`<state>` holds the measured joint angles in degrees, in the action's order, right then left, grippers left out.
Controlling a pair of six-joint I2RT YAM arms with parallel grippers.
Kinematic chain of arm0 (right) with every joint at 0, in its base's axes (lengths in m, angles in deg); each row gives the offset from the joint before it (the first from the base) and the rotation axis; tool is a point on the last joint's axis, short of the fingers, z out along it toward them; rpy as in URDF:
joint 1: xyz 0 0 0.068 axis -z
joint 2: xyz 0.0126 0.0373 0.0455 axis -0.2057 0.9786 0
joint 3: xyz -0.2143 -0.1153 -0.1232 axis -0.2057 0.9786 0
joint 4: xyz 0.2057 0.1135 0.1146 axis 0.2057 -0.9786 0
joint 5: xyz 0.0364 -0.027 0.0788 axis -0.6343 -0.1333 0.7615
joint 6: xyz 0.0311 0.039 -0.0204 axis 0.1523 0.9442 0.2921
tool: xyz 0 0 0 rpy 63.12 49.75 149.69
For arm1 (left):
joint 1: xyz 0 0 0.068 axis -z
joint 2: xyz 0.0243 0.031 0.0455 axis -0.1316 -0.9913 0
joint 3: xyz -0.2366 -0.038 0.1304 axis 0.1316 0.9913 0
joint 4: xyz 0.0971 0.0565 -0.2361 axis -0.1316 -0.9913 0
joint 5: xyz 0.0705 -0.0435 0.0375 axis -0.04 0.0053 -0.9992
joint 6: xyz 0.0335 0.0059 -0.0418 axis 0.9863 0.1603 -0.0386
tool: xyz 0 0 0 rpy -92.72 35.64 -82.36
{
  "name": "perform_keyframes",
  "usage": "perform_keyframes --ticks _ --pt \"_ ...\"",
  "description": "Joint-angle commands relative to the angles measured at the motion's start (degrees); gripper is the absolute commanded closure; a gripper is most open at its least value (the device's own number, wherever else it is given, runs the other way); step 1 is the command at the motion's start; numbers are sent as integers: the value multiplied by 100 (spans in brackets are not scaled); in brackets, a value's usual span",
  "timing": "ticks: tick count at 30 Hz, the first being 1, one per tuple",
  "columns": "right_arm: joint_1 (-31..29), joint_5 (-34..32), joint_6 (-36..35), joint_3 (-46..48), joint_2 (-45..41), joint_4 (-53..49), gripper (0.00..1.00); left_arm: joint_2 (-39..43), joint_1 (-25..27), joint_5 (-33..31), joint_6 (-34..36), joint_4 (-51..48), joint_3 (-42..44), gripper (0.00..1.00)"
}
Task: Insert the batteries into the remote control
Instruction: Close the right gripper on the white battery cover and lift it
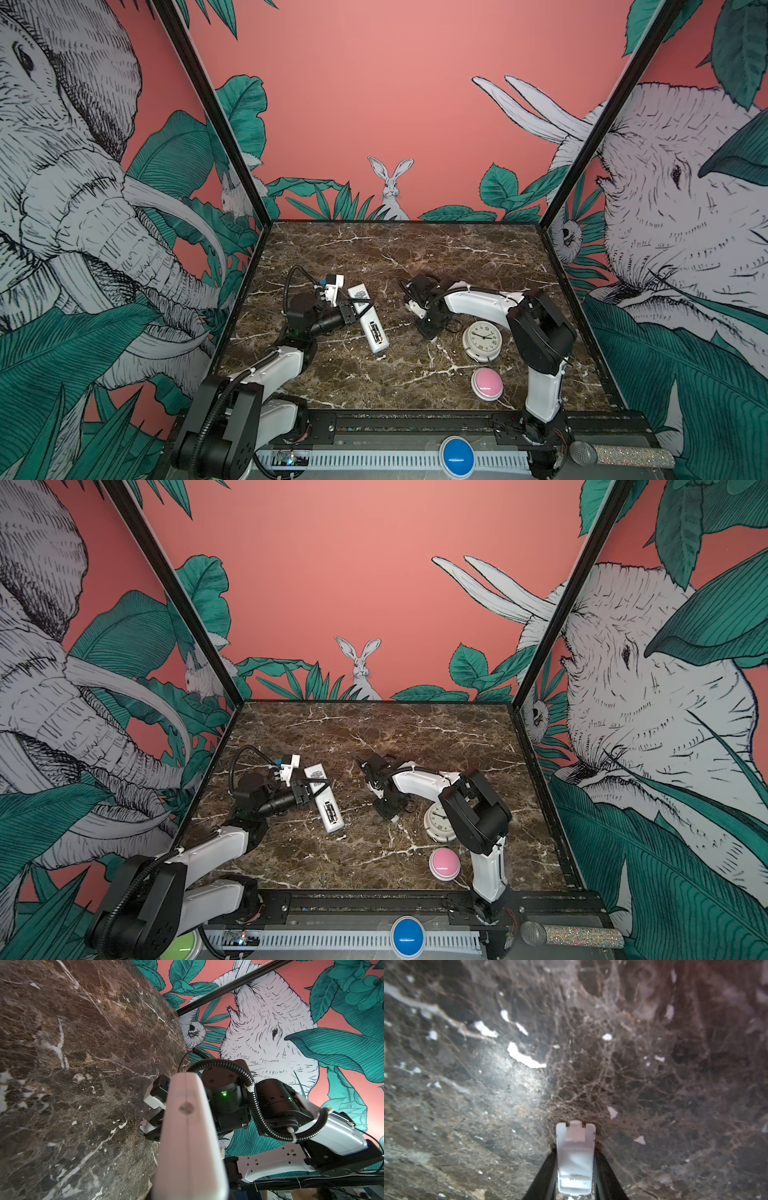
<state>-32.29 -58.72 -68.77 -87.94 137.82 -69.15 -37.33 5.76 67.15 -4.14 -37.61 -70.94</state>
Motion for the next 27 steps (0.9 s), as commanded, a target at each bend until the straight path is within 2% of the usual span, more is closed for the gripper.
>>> perform_keyframes --ticks 1,6,27 --pt "-31 -153 -70 64 133 -155 67 139 -41 105 -20 221 36 100" --pt "-113 -295 -67 -95 -22 -301 58 136 -40 105 -23 217 36 100" --pt "-277 -454 -6 -337 -58 -471 62 113 -49 131 -20 241 26 100"
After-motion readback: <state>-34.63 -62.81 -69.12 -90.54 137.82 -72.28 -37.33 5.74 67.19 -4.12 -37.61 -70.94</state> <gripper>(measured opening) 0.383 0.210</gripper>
